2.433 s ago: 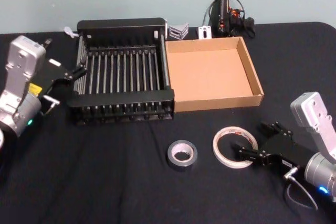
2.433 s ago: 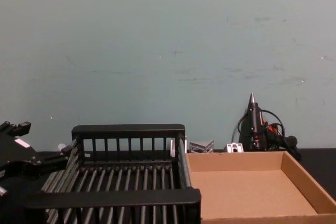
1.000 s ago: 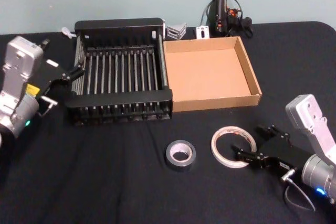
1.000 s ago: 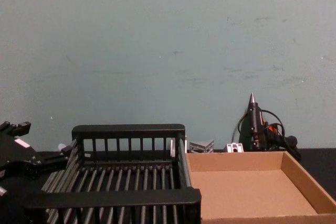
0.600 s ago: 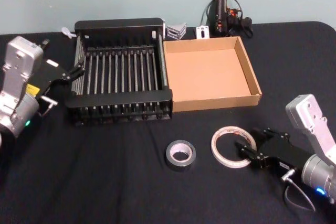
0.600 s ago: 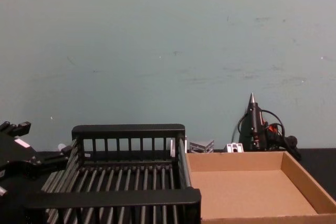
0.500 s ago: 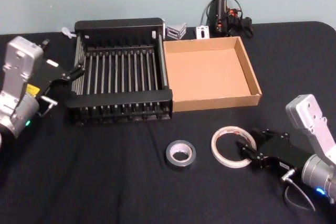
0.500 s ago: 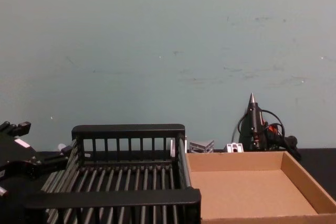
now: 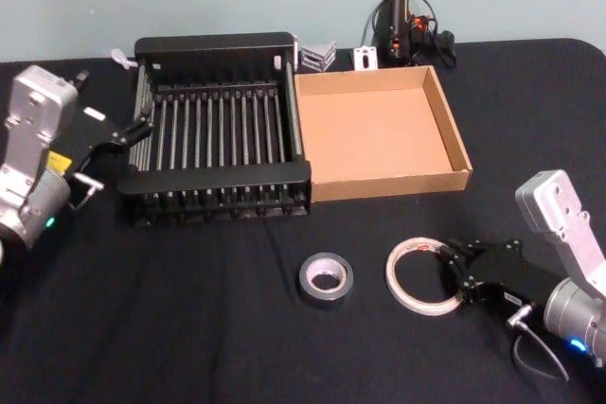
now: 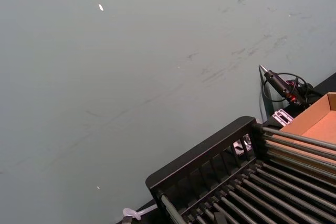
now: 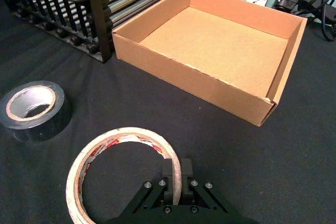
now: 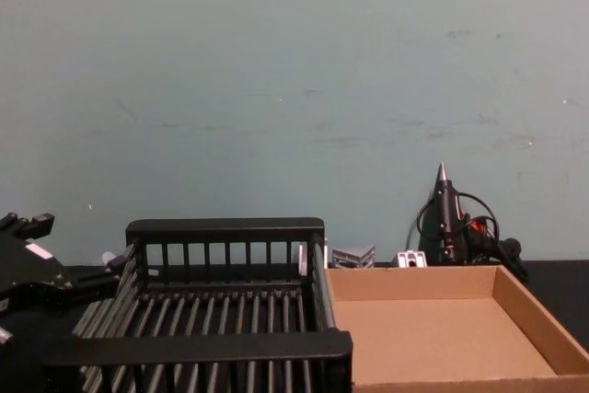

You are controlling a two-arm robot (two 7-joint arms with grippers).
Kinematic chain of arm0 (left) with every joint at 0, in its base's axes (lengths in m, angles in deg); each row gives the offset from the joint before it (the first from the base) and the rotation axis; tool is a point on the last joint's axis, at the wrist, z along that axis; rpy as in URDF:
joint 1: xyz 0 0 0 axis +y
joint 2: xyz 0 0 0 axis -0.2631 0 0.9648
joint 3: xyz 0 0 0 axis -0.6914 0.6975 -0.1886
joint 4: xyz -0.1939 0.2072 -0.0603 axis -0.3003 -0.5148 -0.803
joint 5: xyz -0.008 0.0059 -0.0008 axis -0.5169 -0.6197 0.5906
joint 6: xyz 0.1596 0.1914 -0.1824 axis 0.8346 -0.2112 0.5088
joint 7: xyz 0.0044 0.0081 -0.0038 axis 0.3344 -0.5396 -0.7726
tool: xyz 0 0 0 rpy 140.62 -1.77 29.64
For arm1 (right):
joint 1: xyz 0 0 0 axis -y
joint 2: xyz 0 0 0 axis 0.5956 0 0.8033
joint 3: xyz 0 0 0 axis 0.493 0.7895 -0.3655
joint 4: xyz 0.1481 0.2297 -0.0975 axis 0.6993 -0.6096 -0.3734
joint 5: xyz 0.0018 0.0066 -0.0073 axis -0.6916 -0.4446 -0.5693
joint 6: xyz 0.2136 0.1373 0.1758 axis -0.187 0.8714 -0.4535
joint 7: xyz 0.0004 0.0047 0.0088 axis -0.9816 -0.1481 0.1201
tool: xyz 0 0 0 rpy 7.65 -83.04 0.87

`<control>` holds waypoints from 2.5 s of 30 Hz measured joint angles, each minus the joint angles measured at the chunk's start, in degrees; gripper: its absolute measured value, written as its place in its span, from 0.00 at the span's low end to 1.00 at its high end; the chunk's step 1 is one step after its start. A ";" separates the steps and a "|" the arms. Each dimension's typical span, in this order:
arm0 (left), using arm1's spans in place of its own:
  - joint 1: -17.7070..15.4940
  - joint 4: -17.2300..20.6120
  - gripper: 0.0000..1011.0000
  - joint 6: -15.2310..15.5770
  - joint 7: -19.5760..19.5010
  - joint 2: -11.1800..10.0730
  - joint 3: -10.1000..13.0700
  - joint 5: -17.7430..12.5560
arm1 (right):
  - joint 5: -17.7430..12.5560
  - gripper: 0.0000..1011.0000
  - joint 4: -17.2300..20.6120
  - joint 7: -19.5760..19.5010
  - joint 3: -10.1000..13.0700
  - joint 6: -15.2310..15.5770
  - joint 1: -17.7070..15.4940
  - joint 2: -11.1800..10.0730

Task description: Pick up the white tape and place it into the black box , Pick up the silver tape and place it into the brown box.

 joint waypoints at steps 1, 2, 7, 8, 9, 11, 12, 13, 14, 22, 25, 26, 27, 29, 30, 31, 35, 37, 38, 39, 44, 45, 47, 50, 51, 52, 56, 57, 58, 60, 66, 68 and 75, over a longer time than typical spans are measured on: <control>0.00 0.00 0.99 0.00 0.00 0.00 0.00 0.00 | 0.00 0.10 0.00 0.00 0.00 0.00 0.00 0.00; 0.00 0.00 0.99 0.00 0.00 0.00 0.00 0.00 | 0.00 0.09 0.00 0.00 0.00 0.00 0.00 0.00; 0.00 0.00 0.99 0.00 0.00 0.00 0.00 0.00 | 0.00 0.09 0.00 0.00 0.00 0.00 0.00 0.00; 0.00 0.00 0.99 0.00 0.00 0.00 0.00 0.00 | 0.00 0.09 0.00 0.00 0.00 0.00 0.00 0.00; 0.00 0.00 0.99 0.00 0.00 0.00 0.00 0.00 | 0.00 0.09 0.00 0.00 0.00 0.00 0.00 0.00; 0.00 0.00 0.99 0.00 0.00 0.00 0.00 0.00 | 0.00 0.09 0.00 0.00 0.00 0.01 0.00 0.00; 0.00 0.00 0.99 0.00 0.00 0.00 0.00 0.00 | 0.00 0.09 0.00 0.00 0.00 0.01 0.00 0.00; 0.00 0.00 0.99 0.00 0.00 0.00 0.00 0.00 | -0.01 0.09 0.01 0.15 0.08 -0.23 -0.06 0.01; 0.00 0.00 0.99 0.00 0.00 0.00 0.00 0.00 | -0.04 0.09 0.05 0.32 0.16 -0.44 -0.11 0.01; 0.00 0.00 0.99 0.00 0.00 0.00 0.00 0.00 | -0.76 0.09 2.09 2.08 1.36 -2.84 -0.76 -0.88; 0.00 0.00 0.99 0.00 0.00 0.00 0.00 0.00 | -1.31 0.09 3.35 2.62 2.11 -3.47 -0.90 -1.38; 0.00 0.00 0.99 0.00 0.00 0.00 0.00 0.00 | -1.46 0.09 3.67 2.74 2.28 -3.53 -0.88 -1.50; 0.00 0.00 0.99 0.00 0.00 0.00 0.00 0.00 | -1.66 0.09 3.96 2.86 2.45 -3.59 -0.82 -1.59; 0.00 0.00 0.99 0.00 0.00 0.00 0.00 0.00 | -2.17 0.09 4.70 3.11 2.86 -3.72 -0.44 -1.84; 0.00 0.00 0.99 0.00 0.00 0.00 0.00 0.00 | -2.24 0.09 4.87 3.11 2.96 -3.77 -0.24 -1.89; 0.00 0.00 0.99 0.00 0.00 0.00 0.00 0.00 | -2.28 0.09 5.03 3.11 3.05 -3.82 0.00 -1.94; 0.00 0.00 0.99 0.00 0.00 0.00 0.00 0.00 | -2.55 0.09 5.14 3.11 3.08 -3.76 2.36 -1.91; 0.00 0.00 0.99 0.00 0.00 0.00 0.00 0.00 | -2.55 0.09 4.92 3.12 2.89 -3.66 3.30 -1.81; 0.00 0.00 0.99 0.00 0.00 0.00 0.00 0.00 | -2.51 0.09 4.55 3.12 2.58 -3.46 4.48 -1.64; 0.00 0.00 0.99 0.00 0.00 0.00 0.00 0.00 | -2.50 0.09 4.35 3.12 2.40 -3.36 5.07 -1.55; 0.00 0.00 0.99 0.00 0.00 0.00 0.00 0.00 | -1.67 0.09 2.66 2.84 1.15 -2.82 8.68 -0.71; 0.00 0.00 0.99 0.00 0.00 0.00 0.00 0.00 | -1.40 0.09 2.08 2.79 0.66 -2.61 9.99 -0.34; 0.00 0.00 0.99 0.00 0.00 0.00 0.00 0.00 | -0.93 0.09 0.88 2.73 -0.12 -2.18 12.08 0.35; 0.00 0.00 0.99 0.00 0.00 0.00 0.00 0.00 | -0.25 0.09 -0.91 2.67 -1.39 -1.48 15.06 1.46; 0.00 0.00 0.99 0.00 0.00 0.00 0.00 0.00 | -0.25 0.09 -0.91 2.67 -1.39 -1.48 15.06 1.46; 0.00 0.00 0.99 0.00 0.00 0.00 0.00 0.00 | 0.07 0.09 -1.92 2.68 -2.07 -1.11 16.63 2.16; 0.00 0.00 0.99 0.00 0.00 0.00 0.00 0.00 | 1.24 0.09 -4.93 2.68 -4.09 -0.72 20.93 4.08; 0.00 0.00 0.99 0.00 0.00 0.00 0.00 0.00 | 1.53 0.09 -5.61 2.69 -4.45 -0.68 21.89 4.48; 0.00 0.00 0.99 0.00 0.00 0.00 0.00 0.00 | 1.85 0.09 -6.30 2.68 -4.84 -0.64 22.79 4.89; 0.00 0.00 0.99 0.00 0.00 0.00 0.00 0.00 | 3.07 0.09 -9.43 2.70 -6.59 -0.55 26.47 6.78; 0.00 0.00 0.99 0.00 0.00 0.00 0.00 0.00 | 5.19 0.09 -14.92 2.38 -9.09 -0.85 32.57 10.58; 0.00 0.00 0.99 0.00 0.00 0.00 0.00 0.00 | 5.81 0.09 -16.36 2.31 -9.77 -1.10 34.24 11.70; 0.00 0.00 0.99 0.00 0.00 0.00 0.00 0.00 | 9.31 0.09 -25.28 1.96 -13.63 -1.99 42.28 17.85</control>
